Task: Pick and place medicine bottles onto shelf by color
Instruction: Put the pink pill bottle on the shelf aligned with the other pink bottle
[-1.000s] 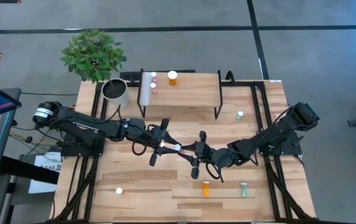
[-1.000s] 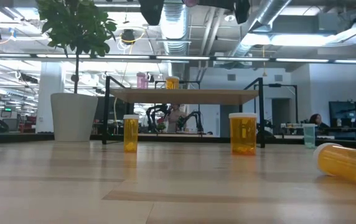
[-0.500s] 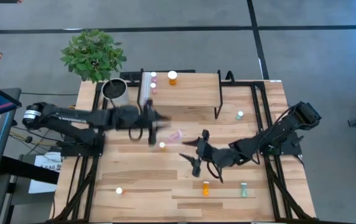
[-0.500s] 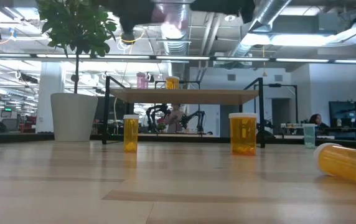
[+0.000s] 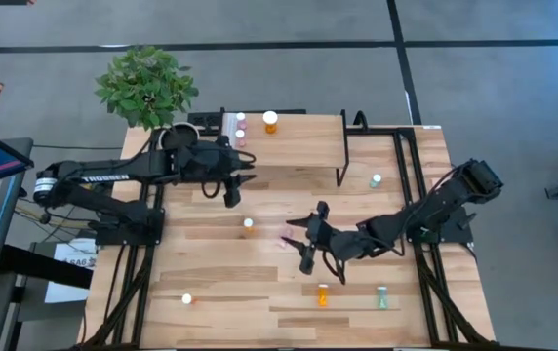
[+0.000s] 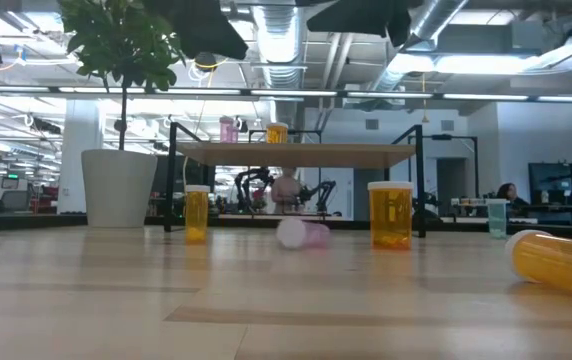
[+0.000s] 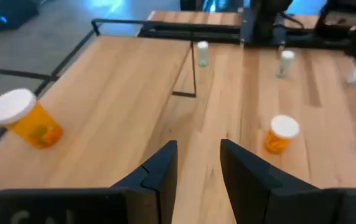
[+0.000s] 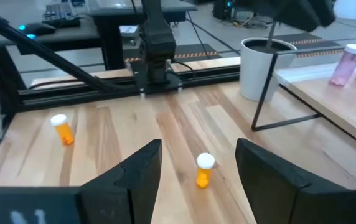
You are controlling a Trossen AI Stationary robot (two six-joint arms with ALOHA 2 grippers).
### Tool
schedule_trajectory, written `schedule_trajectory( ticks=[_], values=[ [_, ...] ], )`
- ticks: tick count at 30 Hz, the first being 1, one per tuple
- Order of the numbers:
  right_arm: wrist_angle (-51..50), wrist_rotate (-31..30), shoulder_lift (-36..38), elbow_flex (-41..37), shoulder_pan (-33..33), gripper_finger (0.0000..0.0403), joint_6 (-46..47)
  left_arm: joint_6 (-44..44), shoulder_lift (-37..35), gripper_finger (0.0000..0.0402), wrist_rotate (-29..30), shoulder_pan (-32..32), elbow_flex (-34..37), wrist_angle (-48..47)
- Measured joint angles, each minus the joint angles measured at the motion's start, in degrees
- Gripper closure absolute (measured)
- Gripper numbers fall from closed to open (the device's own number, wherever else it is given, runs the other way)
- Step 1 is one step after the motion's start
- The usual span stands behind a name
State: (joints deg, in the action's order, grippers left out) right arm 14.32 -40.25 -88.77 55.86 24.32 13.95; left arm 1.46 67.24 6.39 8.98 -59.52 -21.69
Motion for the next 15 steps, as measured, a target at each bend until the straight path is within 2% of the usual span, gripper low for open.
schedule_trajectory(
  ticks=[7,11,13,15],
  values=[
    [-3.18,0.00,-0.02,0.00,0.06,0.0176,0.13,1.07,-0.16,0.0292,-0.07,-3.71,1.02,1.08],
    [-7.56,0.44,-0.04,0.00,0.00,0.0176,0.38,1.80,-2.91,0.0292,-0.13,-6.00,5.78,8.09],
    [-8.89,3.87,-0.04,0.00,-0.64,0.0176,1.40,1.74,-4.98,0.0292,-0.44,-6.53,9.38,12.18],
    [-10.24,9.76,-0.04,0.00,-2.04,0.0177,1.66,1.15,-6.86,0.0292,-1.90,-6.78,13.29,17.37]
  ],
)
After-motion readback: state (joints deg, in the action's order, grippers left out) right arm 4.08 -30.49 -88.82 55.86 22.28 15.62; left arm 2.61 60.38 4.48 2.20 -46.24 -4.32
